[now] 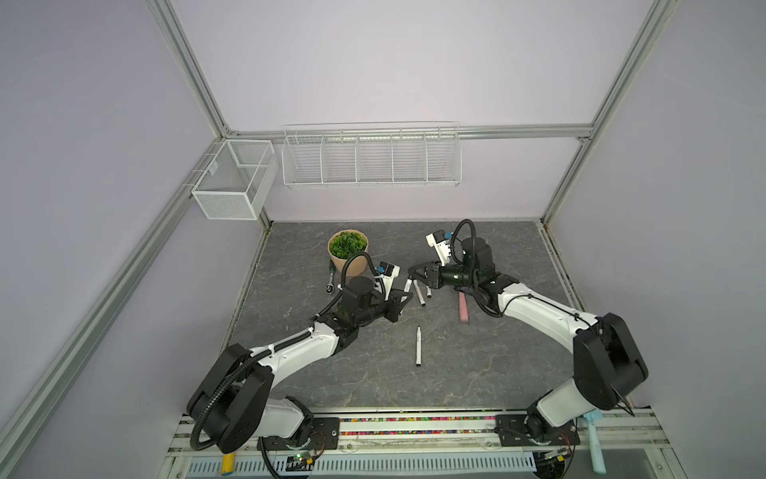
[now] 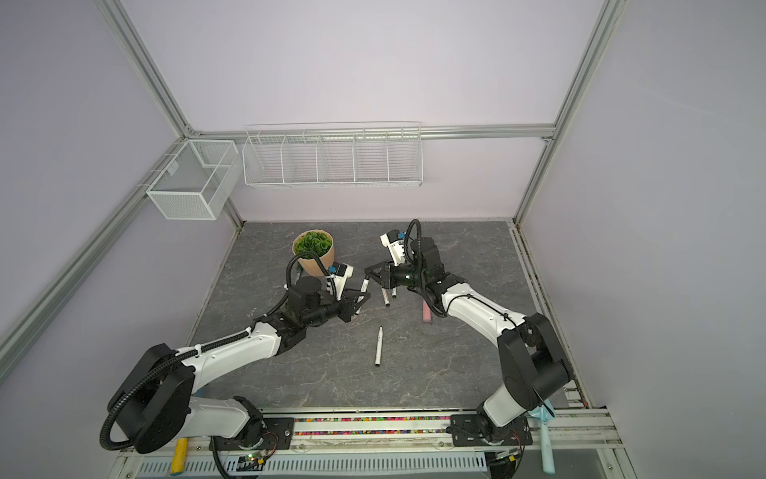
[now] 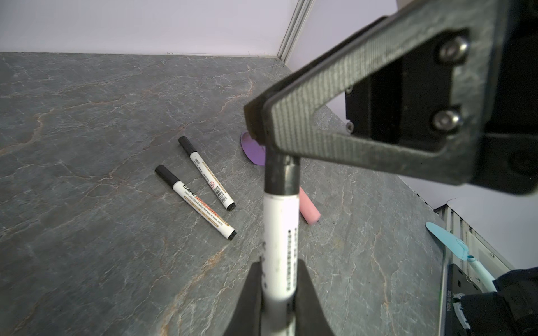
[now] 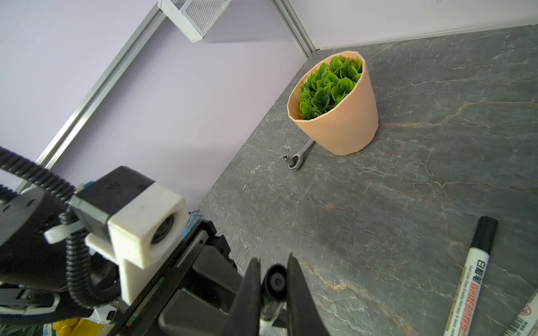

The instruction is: Insert the pens into the pen caps

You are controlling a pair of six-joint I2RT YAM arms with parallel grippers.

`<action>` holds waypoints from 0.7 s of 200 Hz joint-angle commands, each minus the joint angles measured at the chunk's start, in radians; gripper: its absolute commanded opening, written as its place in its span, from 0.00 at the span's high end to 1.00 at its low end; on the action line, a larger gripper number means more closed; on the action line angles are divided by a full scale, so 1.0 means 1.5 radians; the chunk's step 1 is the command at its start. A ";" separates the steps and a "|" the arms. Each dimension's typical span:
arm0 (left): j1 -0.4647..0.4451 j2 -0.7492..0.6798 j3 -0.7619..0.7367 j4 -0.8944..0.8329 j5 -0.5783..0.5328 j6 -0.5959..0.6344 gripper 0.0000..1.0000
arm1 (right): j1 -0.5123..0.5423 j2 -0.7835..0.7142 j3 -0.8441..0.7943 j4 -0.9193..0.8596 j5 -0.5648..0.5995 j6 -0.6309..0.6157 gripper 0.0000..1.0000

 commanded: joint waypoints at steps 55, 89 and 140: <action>-0.020 0.071 -0.022 0.275 -0.125 -0.119 1.00 | 0.000 -0.050 0.030 -0.244 0.007 -0.015 0.60; -0.020 0.101 -0.037 0.275 -0.144 -0.149 1.00 | -0.020 -0.070 0.042 -0.201 0.067 0.014 0.46; -0.020 0.176 0.004 0.140 -0.216 -0.243 1.00 | -0.045 -0.147 0.023 -0.238 0.167 -0.017 0.44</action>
